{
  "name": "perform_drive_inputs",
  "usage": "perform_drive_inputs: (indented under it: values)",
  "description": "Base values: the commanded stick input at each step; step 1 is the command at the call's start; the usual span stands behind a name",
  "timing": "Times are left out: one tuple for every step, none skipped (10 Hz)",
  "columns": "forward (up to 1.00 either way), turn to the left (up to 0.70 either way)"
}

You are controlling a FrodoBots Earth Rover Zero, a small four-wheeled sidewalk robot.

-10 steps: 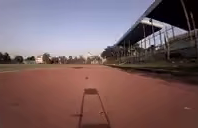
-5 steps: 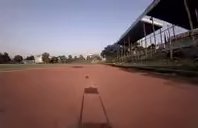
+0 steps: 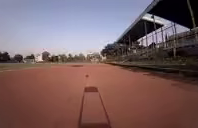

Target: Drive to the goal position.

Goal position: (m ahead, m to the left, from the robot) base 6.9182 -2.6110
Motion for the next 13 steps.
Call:
perform_drive_inputs:
  values:
    - [0.7, 0.0]
    - [0.7, 0.0]
    - [0.7, 0.0]
    - [0.7, 0.0]
    - [0.7, 0.0]
    - [0.7, 0.0]
    - [0.7, 0.0]
    - [0.7, 0.0]
    - [0.7, 0.0]
    - [0.7, 0.0]
    - [0.7, 0.0]
    - [0.7, 0.0]
    - [0.7, 0.0]
